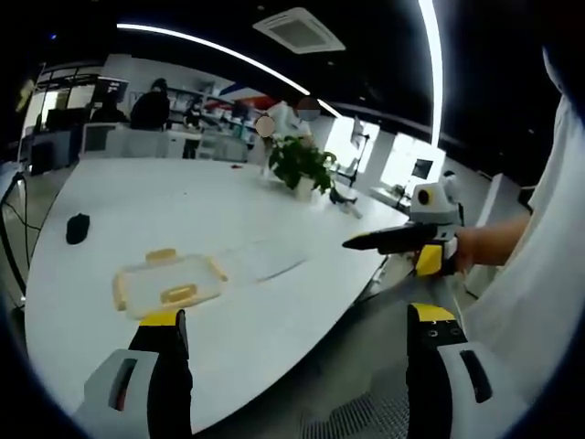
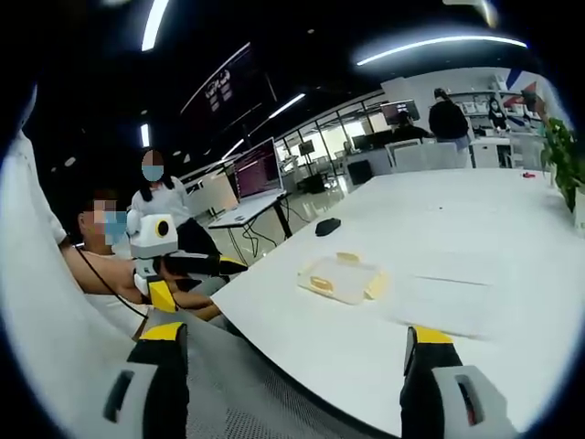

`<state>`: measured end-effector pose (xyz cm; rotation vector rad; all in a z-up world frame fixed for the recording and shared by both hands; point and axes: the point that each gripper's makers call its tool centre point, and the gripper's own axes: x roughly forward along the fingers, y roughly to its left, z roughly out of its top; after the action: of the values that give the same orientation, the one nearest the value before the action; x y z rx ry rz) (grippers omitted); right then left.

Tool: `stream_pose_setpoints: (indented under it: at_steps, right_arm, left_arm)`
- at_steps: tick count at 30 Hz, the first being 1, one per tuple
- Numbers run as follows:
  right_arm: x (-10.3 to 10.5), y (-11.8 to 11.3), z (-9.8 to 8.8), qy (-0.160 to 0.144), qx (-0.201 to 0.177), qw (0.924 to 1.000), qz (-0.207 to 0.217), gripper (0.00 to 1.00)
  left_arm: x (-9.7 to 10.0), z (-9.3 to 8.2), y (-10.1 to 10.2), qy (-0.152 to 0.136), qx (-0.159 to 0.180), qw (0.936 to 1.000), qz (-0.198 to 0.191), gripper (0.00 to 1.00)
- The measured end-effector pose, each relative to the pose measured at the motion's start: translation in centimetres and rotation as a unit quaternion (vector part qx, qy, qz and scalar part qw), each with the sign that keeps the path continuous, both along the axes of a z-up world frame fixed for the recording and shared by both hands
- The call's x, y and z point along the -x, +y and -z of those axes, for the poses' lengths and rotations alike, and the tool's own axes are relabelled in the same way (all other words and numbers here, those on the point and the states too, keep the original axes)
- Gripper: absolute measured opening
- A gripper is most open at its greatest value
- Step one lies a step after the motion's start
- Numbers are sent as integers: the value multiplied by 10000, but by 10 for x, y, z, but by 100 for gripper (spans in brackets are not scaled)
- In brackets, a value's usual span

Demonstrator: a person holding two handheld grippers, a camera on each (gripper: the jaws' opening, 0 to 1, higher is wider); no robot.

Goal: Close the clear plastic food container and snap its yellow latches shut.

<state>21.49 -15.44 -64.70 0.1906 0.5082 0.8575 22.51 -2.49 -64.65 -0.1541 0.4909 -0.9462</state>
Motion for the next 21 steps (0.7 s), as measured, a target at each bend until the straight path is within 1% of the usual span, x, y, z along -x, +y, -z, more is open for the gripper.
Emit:
stream_pose_setpoints:
  at_steps: [3, 21]
  right_arm:
    - [0, 0, 0, -5, 5, 10000, 3, 99]
    - [0, 1, 1, -10, 38, 10000, -20, 99]
  left_arm:
    - [0, 1, 0, 1, -40, 10000, 8, 99]
    - [1, 1, 0, 13, -20, 10000, 33, 99]
